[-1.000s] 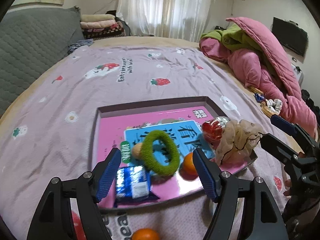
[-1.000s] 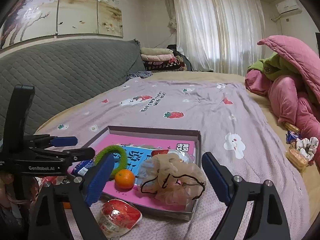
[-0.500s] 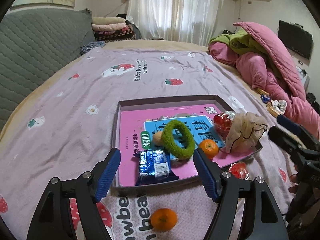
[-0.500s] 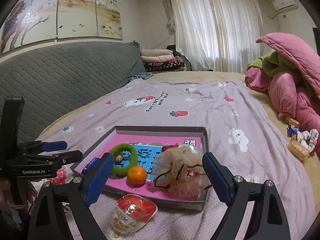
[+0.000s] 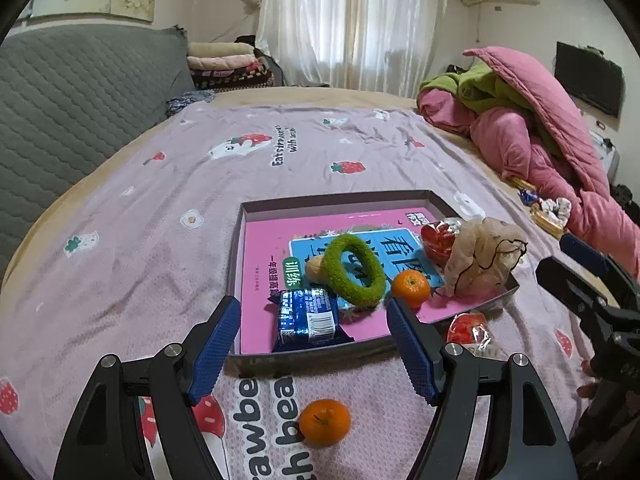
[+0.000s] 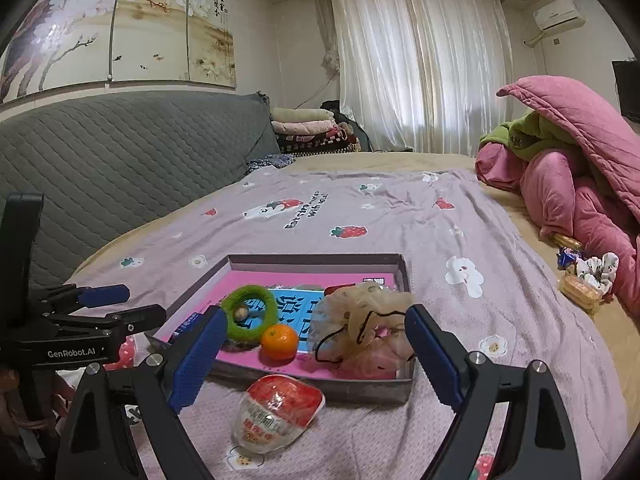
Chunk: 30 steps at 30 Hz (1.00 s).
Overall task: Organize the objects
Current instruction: 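Withdraw both open tools from the tray toward the mandarin and red-wrapped snack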
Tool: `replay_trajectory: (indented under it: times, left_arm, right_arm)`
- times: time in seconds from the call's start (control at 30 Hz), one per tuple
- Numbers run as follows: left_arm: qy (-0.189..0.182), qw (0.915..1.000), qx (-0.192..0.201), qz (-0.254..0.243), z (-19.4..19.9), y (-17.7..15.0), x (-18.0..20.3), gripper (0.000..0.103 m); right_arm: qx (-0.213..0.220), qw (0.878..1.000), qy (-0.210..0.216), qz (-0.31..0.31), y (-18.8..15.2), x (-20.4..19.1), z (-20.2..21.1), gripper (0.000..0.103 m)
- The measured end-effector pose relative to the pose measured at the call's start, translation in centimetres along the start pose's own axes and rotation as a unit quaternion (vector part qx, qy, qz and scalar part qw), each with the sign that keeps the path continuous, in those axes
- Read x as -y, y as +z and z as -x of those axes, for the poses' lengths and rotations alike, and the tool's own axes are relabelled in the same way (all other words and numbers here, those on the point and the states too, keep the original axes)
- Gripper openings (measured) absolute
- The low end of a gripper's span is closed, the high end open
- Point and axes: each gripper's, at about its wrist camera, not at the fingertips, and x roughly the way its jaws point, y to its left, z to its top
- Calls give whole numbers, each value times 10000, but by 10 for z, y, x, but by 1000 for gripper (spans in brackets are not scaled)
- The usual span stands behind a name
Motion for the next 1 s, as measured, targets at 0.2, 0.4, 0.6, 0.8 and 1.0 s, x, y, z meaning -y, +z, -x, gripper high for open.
replay_trajectory:
  times: [0.2,0.4,0.6,0.8,1.0]
  left_arm:
    - [-32,9999,-88,49,1,-9,-1,77]
    - [-35,9999,-154,38,3,-16,-1,77]
    - [-11,9996,-290,23,2,-32,-1,77]
    - [-18,9989,-475,0,-2,-48,2,77]
    - [66,9977,-667,-29,-9,-66,4,77]
  right_arm:
    - [-74,10000,4,23,-6,-9,4,90]
    - [-243,9997,14,71,-16,-17,4,90]
    - [-393,9991,15,133,-26,-23,3,90]
    - [-561,9982,0,193,-36,-28,-2,90]
    - [-778,9968,-46,170,-46,-30,-13,90]
